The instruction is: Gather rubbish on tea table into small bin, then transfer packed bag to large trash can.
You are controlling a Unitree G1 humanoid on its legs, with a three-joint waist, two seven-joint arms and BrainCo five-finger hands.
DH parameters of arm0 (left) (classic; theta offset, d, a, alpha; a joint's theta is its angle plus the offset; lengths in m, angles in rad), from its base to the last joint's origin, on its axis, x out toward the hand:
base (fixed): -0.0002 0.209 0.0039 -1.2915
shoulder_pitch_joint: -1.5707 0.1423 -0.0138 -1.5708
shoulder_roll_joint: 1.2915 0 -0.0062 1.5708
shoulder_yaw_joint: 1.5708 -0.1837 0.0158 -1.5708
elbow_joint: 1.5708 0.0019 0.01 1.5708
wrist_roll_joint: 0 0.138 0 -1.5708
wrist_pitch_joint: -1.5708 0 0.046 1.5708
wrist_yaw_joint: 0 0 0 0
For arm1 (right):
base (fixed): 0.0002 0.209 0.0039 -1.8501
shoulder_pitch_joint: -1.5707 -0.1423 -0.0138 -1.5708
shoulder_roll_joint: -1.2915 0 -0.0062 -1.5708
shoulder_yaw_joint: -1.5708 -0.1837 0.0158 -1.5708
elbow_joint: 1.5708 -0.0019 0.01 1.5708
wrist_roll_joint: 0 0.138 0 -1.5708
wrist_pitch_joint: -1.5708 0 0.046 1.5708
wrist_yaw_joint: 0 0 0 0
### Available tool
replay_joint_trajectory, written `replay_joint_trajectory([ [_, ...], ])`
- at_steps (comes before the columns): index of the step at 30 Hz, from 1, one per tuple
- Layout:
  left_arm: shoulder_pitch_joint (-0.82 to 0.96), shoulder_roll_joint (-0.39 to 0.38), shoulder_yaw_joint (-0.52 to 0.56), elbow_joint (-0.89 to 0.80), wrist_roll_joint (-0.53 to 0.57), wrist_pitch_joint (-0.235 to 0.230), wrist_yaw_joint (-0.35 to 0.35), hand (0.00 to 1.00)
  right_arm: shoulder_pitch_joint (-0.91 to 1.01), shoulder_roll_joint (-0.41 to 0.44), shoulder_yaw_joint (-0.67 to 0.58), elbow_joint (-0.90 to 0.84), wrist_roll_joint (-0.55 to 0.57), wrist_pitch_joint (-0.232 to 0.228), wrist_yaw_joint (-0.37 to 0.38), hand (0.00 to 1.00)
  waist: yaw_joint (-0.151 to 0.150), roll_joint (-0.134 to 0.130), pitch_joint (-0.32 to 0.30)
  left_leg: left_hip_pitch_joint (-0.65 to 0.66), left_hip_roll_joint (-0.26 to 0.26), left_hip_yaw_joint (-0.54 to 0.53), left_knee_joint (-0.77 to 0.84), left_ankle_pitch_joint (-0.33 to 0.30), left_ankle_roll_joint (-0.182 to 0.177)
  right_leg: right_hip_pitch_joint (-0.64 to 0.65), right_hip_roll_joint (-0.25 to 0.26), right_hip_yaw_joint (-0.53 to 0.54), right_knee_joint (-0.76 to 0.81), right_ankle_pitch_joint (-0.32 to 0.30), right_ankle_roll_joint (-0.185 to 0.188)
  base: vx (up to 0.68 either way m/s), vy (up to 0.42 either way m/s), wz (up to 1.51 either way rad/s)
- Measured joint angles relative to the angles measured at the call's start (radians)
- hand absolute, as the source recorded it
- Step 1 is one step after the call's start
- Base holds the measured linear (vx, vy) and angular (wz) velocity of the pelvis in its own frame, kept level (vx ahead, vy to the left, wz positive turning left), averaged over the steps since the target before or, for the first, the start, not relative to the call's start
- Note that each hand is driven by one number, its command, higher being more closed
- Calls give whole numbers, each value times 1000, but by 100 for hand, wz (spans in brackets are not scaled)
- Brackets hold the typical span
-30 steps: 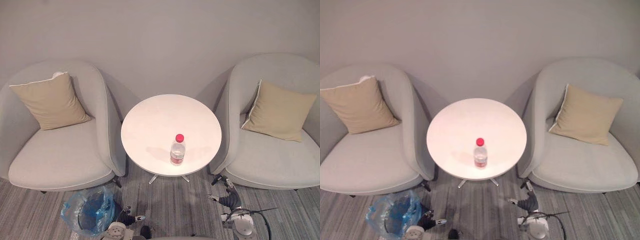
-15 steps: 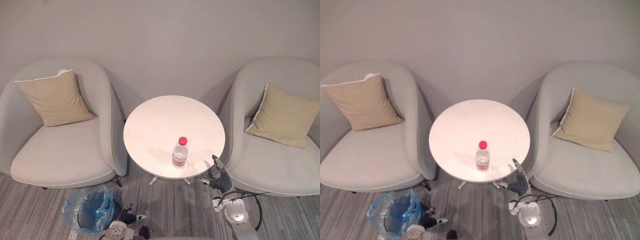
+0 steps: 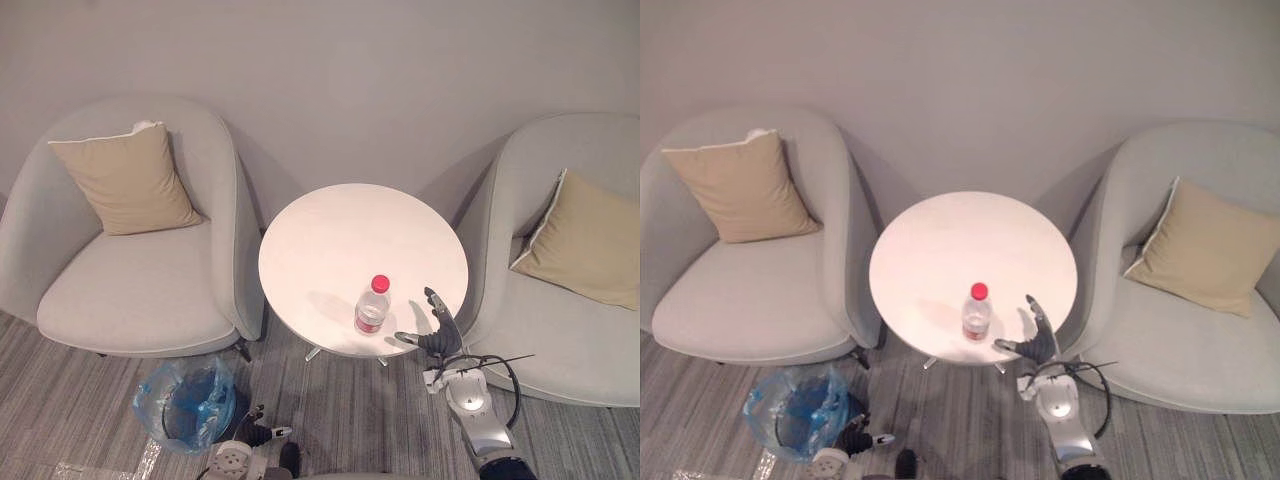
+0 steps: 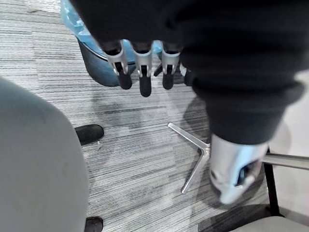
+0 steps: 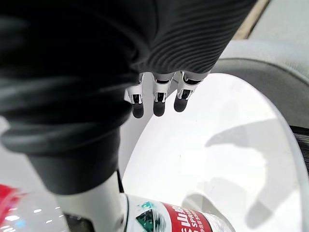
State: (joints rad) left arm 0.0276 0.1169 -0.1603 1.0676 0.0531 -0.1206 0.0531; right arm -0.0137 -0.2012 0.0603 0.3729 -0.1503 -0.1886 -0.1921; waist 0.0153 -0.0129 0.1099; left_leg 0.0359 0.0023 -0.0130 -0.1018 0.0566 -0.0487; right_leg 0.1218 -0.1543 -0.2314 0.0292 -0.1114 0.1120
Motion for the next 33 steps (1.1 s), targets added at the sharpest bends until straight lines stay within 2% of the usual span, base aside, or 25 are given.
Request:
replay_joint_trajectory([
  [9, -2, -1, 27, -42, -32, -3, 2, 0, -112, -7, 21, 78, 75, 1, 5, 0, 27, 9, 58, -21, -1, 0, 0, 2, 0, -24, -1, 1, 5, -1, -2, -19, -5, -1],
  [15, -10, -3, 35, -47, -48, -3, 4, 0, -166, -7, 73, 128, 82, 2, 18, 0, 41, 13, 76, -38, -1, -16, 4, 2, 0, -31, -1, -14, 19, -2, -3, 18, -12, 9],
  [22, -19, -5, 54, -79, -59, -7, 8, 0, -244, -4, 112, 158, 82, 3, 18, 0, 55, 16, 129, -72, -7, -57, 35, 1, 1, -36, -4, -38, 38, -2, -3, -12, -8, 18],
  [23, -21, -5, 55, -85, -59, -9, 9, 0, -258, -4, 123, 160, 83, 4, 17, 100, 62, 16, 136, -72, -7, -57, 36, 1, 1, -35, -4, -38, 38, -3, -6, -34, -10, 1],
  [33, -33, -10, 64, -86, -59, -24, 12, 0, -310, -4, 163, 163, 86, 11, 17, 100, 85, 18, 149, -98, -13, -72, 55, 1, 0, -53, -10, -46, 60, -24, -7, -34, -11, 5],
])
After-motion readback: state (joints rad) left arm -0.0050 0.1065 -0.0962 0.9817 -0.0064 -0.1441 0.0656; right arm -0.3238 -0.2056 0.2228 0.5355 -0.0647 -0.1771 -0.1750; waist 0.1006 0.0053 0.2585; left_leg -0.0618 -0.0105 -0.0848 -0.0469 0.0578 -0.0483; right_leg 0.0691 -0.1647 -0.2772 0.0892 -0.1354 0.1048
